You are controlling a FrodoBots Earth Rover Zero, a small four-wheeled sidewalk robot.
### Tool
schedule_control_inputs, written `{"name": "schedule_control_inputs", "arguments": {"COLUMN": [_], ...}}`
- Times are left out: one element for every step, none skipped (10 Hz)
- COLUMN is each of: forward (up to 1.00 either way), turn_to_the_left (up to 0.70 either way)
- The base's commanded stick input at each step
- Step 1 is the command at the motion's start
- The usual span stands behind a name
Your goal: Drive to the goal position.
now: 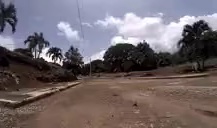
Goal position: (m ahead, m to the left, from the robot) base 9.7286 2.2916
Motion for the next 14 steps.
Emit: {"name": "schedule_control_inputs", "arguments": {"forward": [0.70, 0.70, 0.70, 0.70, 0.70, 0.70, 0.70, 0.70, 0.70, 0.70, 0.70, 0.70, 0.70, 0.70], "turn_to_the_left": [0.00, 0.00, 0.00, 0.00, 0.00, 0.00, 0.00, 0.00, 0.00, 0.00, 0.00, 0.00, 0.00, 0.00]}}
